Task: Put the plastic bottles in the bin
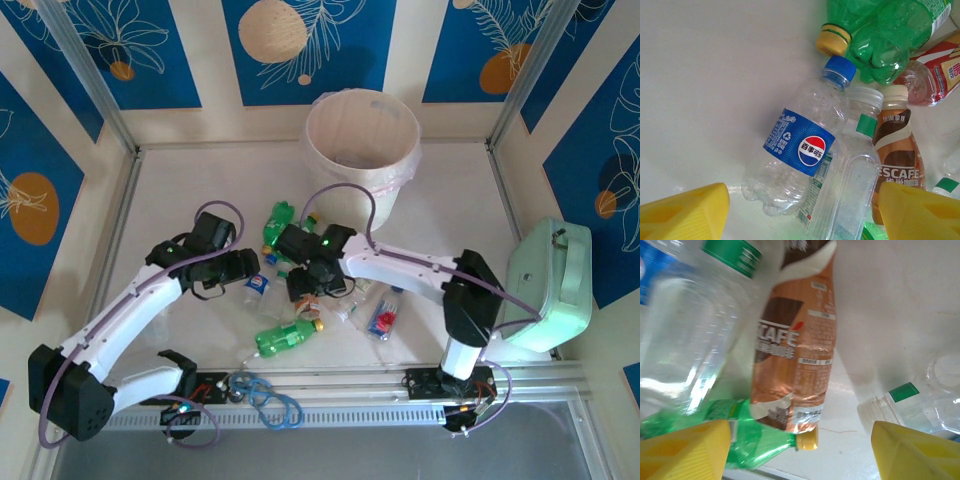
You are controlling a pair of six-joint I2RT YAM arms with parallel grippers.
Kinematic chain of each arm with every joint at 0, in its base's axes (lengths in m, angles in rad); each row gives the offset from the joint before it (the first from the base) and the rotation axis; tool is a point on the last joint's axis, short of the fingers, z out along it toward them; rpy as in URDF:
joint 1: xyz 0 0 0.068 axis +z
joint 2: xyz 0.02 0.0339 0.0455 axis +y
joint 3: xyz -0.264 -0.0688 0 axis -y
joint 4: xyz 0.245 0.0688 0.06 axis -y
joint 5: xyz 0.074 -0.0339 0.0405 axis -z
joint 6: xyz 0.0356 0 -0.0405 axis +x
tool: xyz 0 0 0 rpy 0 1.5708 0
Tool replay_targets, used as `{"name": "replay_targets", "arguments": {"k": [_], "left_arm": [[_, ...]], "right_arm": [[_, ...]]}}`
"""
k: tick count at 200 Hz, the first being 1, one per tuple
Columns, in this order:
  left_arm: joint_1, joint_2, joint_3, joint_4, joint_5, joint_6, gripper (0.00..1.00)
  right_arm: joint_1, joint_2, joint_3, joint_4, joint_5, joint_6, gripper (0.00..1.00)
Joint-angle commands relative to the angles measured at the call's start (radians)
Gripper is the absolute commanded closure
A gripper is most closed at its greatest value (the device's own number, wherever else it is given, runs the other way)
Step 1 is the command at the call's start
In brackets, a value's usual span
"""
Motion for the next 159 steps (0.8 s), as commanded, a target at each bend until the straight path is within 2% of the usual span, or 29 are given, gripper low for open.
{"name": "replay_targets", "arguments": {"k": [1, 79, 159], "left_arm": [[0.007, -0.021, 0.042, -0.035, -0.015, -0.024, 0.22], [0.009, -0.045, 0.046, -0.029, -0.007, -0.047, 0.23], [0.016, -0.034, 0.053, -0.024, 0.004, -0.048, 0.23]], "right_arm": [[0.013, 0.059, 0.036, -0.062, -0.003, 0.031, 0.25], [-0.015, 0.199, 0.103, -0.033, -0.06, -0.011, 0.27], [-0.061, 0.278, 0.129, 0.012, -0.142, -0.044, 0.28]]}}
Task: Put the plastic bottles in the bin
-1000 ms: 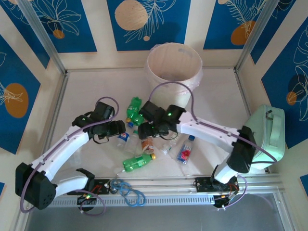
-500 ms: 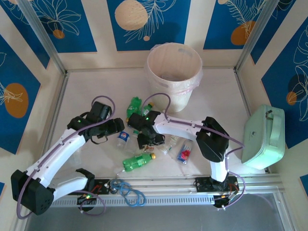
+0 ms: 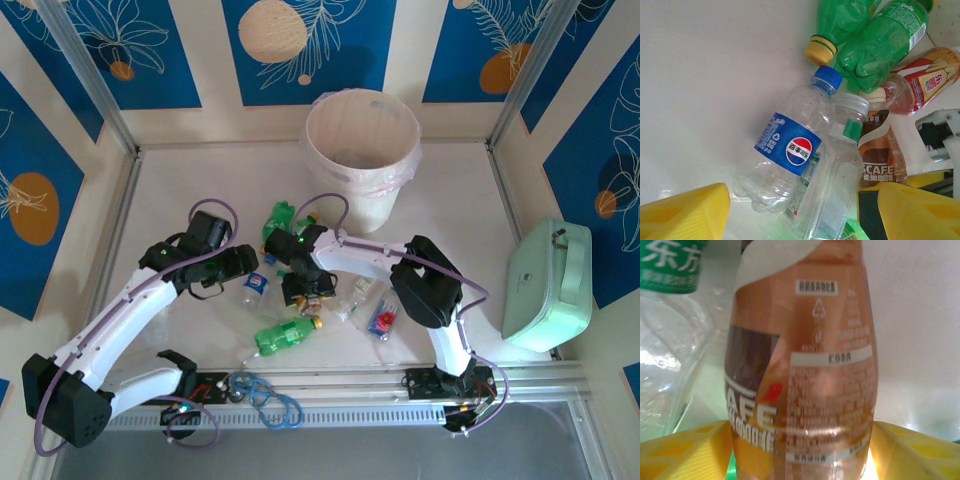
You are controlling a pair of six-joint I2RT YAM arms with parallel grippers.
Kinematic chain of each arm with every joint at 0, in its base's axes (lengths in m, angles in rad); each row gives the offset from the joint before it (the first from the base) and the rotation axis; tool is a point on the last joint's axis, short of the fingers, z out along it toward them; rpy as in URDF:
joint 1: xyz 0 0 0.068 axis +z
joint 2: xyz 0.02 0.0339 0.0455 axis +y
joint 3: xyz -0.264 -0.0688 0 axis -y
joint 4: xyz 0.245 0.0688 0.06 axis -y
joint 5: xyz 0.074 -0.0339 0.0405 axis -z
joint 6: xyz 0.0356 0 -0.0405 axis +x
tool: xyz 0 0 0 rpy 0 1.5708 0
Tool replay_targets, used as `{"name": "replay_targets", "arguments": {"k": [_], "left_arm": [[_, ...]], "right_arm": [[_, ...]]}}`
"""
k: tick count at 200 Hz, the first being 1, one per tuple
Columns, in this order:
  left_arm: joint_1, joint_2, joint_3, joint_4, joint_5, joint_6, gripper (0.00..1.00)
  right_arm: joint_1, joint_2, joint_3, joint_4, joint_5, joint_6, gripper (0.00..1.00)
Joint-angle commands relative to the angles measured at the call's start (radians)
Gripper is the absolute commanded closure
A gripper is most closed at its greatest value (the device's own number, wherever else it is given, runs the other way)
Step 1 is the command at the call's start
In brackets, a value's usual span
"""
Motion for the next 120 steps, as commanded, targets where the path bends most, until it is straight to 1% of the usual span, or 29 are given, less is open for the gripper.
{"name": "replay_targets", "arguments": {"k": [1, 48, 77, 120], "left_arm": [[0.009, 0.001, 0.034, -0.016, 0.005, -0.007, 0.23], [0.012, 0.001, 0.034, -0.016, 0.006, -0.009, 0.23], [0.015, -0.001, 0.036, -0.016, 0.008, -0.008, 0.23], [0.02, -0.004, 0.034, -0.017, 0.008, -0.004, 0.23]], "right_arm": [[-0.008, 0.035, 0.039, 0.001, -0.048, -0.021, 0.28], [-0.02, 0.068, 0.051, -0.008, -0.069, -0.023, 0.35], [-0.031, 0.07, 0.048, -0.004, -0.087, -0.024, 0.43], [-0.009, 0.04, 0.061, -0.008, -0.067, -0.04, 0.48]]}}
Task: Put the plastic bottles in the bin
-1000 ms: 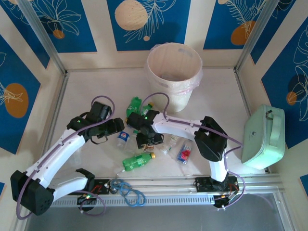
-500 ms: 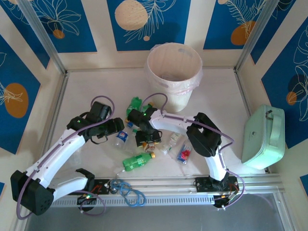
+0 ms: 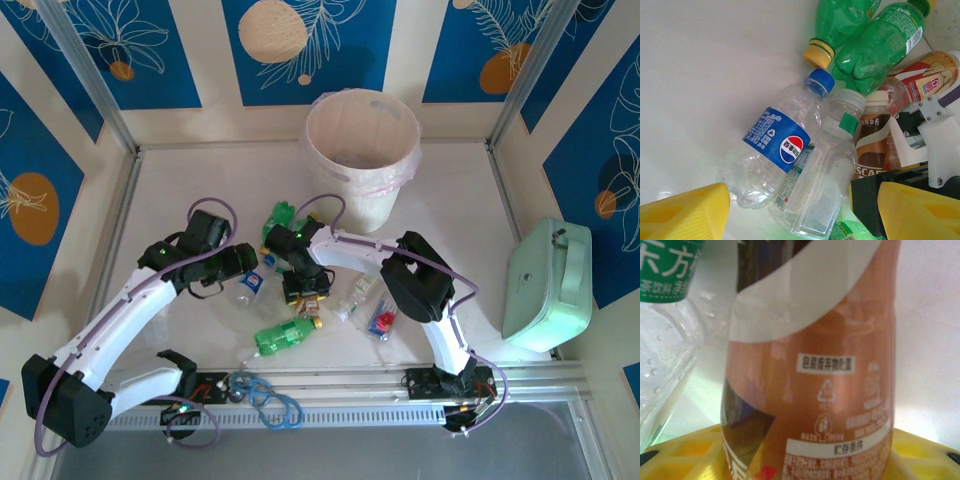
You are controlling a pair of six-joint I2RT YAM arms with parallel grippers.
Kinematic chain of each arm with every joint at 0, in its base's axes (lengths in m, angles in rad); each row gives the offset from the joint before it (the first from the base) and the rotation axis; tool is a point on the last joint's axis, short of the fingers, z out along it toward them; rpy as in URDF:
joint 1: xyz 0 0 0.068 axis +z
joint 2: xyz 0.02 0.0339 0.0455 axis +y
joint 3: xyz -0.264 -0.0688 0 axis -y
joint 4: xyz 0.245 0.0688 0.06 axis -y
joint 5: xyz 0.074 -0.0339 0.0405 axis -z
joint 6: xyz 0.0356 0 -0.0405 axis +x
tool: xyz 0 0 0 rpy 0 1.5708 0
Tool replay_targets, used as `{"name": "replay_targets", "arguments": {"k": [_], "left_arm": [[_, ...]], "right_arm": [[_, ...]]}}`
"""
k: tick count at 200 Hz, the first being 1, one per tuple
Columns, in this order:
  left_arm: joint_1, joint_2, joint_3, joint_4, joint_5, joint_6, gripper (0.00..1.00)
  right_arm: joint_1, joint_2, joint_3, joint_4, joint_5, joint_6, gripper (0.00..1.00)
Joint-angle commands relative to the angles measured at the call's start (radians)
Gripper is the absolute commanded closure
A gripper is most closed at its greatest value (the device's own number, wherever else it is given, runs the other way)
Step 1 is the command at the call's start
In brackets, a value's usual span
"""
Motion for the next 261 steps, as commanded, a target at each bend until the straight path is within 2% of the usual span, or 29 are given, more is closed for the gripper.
{"name": "replay_targets", "arguments": {"k": [1, 81, 149, 203, 240, 261], "left_arm": [[0.012, -0.004, 0.025, -0.018, 0.007, -0.004, 0.22], [0.018, -0.046, 0.05, -0.018, 0.012, -0.025, 0.23], [0.021, -0.098, 0.054, 0.018, 0.018, -0.04, 0.22], [0.021, -0.089, 0.045, 0.015, 0.029, -0.032, 0.22], [0.02, -0.082, 0.044, 0.013, 0.035, -0.026, 0.22], [0.021, -0.085, 0.034, 0.015, 0.034, -0.027, 0.22]], "right_arm": [[0.016, -0.018, 0.024, -0.017, -0.005, -0.015, 0.48], [0.043, -0.159, 0.063, -0.059, 0.049, -0.024, 0.52], [-0.001, -0.311, 0.231, -0.137, 0.124, -0.091, 0.53], [-0.129, -0.295, 0.577, -0.186, 0.085, -0.194, 0.53], [-0.273, -0.175, 0.916, -0.291, 0.082, -0.216, 0.55], [-0.35, -0.104, 1.044, -0.333, 0.078, -0.22, 0.55]]}}
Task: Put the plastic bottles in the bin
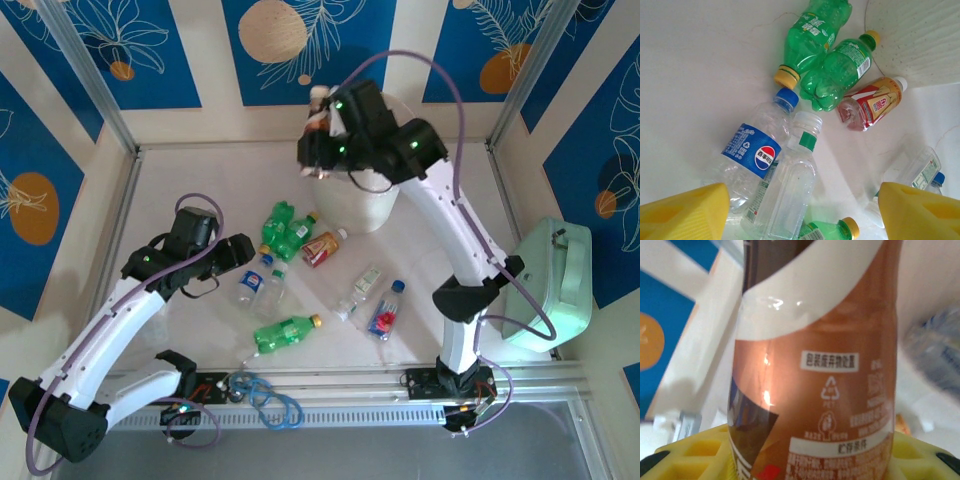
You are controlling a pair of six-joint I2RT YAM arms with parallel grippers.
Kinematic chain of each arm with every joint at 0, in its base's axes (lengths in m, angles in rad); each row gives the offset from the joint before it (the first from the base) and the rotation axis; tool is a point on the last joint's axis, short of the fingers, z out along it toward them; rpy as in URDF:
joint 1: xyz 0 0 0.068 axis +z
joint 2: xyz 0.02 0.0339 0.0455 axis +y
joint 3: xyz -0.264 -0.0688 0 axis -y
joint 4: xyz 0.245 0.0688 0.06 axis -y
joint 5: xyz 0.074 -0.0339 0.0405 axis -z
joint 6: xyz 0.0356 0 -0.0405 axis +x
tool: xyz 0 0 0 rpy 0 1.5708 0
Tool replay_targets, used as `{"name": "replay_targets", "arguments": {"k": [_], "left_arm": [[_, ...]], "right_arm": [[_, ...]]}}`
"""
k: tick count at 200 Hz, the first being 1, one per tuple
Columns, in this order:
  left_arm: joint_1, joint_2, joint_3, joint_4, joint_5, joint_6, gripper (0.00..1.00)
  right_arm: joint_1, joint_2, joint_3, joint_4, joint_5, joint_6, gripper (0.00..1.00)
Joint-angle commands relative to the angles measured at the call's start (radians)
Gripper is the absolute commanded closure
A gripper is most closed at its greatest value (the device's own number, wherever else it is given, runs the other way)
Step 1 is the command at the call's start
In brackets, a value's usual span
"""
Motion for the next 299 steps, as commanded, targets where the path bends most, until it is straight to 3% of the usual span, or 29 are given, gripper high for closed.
{"name": "replay_targets", "arguments": {"k": [1, 49, 73, 105, 182, 218, 269, 299], "left_arm": [[0.01, -0.001, -0.007, -0.001, 0.011, 0.004, 0.22], [0.009, 0.011, -0.015, 0.006, 0.017, 0.008, 0.22], [0.01, 0.019, -0.013, 0.01, 0.021, 0.013, 0.22], [0.01, 0.023, -0.015, 0.011, 0.024, 0.013, 0.22], [0.01, 0.031, -0.004, 0.01, 0.025, 0.019, 0.21], [0.008, 0.022, -0.016, -0.006, 0.014, 0.029, 0.2], [-0.004, 0.043, -0.046, -0.043, 0.007, 0.072, 0.22], [-0.046, 0.055, -0.049, -0.041, 0.018, 0.096, 0.23]], "right_arm": [[-0.071, 0.085, 0.109, -0.108, -0.018, -0.028, 0.55], [-0.224, 0.126, 0.105, -0.089, -0.04, -0.022, 0.55], [-0.269, 0.139, 0.097, -0.08, -0.074, -0.028, 0.49], [-0.283, 0.14, 0.093, -0.091, -0.065, -0.042, 0.33], [-0.26, 0.078, 0.071, -0.109, -0.017, -0.06, 0.28], [-0.179, -0.026, -0.05, -0.091, 0.046, -0.087, 0.29], [0.077, -0.319, -0.497, 0.039, 0.17, -0.105, 0.29], [0.182, -0.463, -0.756, 0.057, 0.227, 0.004, 0.29]]}}
